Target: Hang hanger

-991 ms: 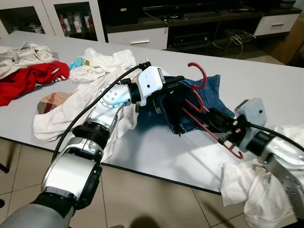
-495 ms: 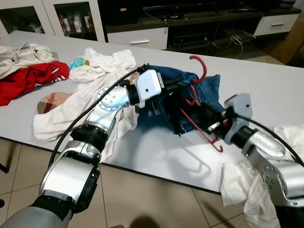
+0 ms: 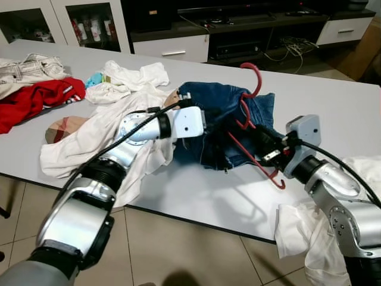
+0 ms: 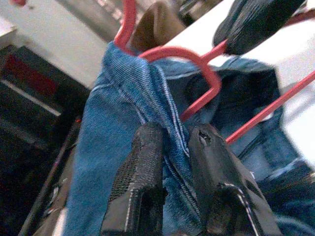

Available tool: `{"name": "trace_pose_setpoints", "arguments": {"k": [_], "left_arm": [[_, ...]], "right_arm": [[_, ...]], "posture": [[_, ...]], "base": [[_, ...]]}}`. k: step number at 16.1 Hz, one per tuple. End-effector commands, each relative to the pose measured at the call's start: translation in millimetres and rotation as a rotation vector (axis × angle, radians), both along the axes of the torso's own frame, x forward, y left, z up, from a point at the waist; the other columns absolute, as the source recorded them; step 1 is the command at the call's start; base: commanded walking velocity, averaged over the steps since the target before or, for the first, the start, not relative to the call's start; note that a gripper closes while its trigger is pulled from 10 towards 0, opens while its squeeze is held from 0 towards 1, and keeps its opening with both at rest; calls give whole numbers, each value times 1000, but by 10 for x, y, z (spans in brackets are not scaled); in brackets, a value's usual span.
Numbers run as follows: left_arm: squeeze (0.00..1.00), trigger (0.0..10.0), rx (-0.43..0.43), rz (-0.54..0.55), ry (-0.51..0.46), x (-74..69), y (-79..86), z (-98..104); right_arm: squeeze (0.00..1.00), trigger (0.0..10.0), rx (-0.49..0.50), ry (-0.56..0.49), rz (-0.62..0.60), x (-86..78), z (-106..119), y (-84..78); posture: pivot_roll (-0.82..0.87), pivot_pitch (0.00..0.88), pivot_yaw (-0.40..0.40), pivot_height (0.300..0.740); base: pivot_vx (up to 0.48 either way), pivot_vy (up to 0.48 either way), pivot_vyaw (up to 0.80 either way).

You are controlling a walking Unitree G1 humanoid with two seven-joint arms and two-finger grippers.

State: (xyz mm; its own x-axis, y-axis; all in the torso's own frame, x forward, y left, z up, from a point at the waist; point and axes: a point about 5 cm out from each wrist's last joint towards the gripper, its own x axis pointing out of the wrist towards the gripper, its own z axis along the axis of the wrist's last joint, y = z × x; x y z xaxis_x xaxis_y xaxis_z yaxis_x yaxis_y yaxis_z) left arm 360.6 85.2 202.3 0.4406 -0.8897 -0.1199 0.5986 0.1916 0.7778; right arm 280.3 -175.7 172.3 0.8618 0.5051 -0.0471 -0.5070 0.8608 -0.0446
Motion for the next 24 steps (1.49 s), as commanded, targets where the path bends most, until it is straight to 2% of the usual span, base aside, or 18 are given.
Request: {"name": "trace_pose_setpoints", "arguments": {"k": [1, 3, 5, 6, 8, 9, 10, 11, 12, 13, 15, 17, 19, 21, 22, 24], "left_arm": [[0, 10000, 9, 25, -56, 38, 22, 110], [0, 10000, -15, 59, -200, 58, 91, 316], [0, 10000, -20, 79, -246, 64, 141, 368], [1000, 10000, -33, 76, -219, 60, 176, 345], [1000, 10000, -74, 54, -115, 40, 214, 260], [1000, 10000, -123, 55, -15, 47, 210, 200], [624, 10000, -211, -3, 174, 10, 185, 107], [157, 10000, -265, -41, 261, -15, 176, 79], [0, 10000, -310, -74, 357, -40, 207, 62], [0, 10000, -331, -110, 471, -71, 272, 23], [0, 10000, -315, -116, 574, -105, 397, -51], [0, 10000, -221, -61, 608, -178, 567, -210], [0, 10000, -201, -70, 634, -244, 565, -257], [0, 10000, -175, -77, 694, -343, 492, -364], [0, 10000, -216, -35, 693, -360, 386, -448], [0, 10000, -284, 24, 665, -332, 281, -483]], "right_arm": [[0, 10000, 0, -48, -31, 31, 89, -38], [0, 10000, 0, -56, -42, 46, 93, -49], [0, 10000, 1, -61, -52, 68, 97, -54], [0, 10000, 3, -64, -56, 79, 101, -54], [0, 10000, 3, -67, -61, 87, 102, -52], [0, 10000, 2, -68, -61, 87, 98, -49], [0, 10000, -1, -68, -57, 83, 85, -42], [0, 10000, -3, -68, -55, 81, 79, -36], [0, 10000, -3, -68, -54, 77, 77, -32], [0, 10000, -6, -70, -52, 70, 76, -36], [0, 10000, -33, -87, -48, 58, 78, -59], [0, 10000, -35, -112, -47, 59, 144, -142], [0, 10000, -34, -134, -66, 85, 219, -214], [0, 10000, -37, -164, -86, 129, 325, -278], [0, 10000, -36, -185, -82, 148, 404, -283], [0, 10000, -28, -198, -67, 138, 447, -255]], "posture": [[-107, 0, 11, 740], [-101, 0, 7, 740], [-99, 0, 5, 740], [-96, 0, 5, 740], [-94, 0, 5, 740], [-94, 0, 5, 740], [-94, 0, 5, 740], [-94, 0, 7, 740], [-99, 0, 7, 740], [-99, 0, 7, 740], [-98, 0, 6, 740], [-90, 0, 3, 740], [-84, 0, 1, 740], [-83, 0, -4, 740], [-82, 0, -6, 740], [-81, 0, -8, 740]], "base": [[0, 0, 0], [0, 0, 0], [0, 0, 0], [0, 0, 0], [0, 0, 0], [0, 0, 0], [0, 0, 0], [0, 0, 0], [0, 0, 0], [0, 0, 0], [0, 0, 0], [0, 0, 0], [0, 0, 0], [0, 0, 0], [0, 0, 0], [0, 0, 0]]}}
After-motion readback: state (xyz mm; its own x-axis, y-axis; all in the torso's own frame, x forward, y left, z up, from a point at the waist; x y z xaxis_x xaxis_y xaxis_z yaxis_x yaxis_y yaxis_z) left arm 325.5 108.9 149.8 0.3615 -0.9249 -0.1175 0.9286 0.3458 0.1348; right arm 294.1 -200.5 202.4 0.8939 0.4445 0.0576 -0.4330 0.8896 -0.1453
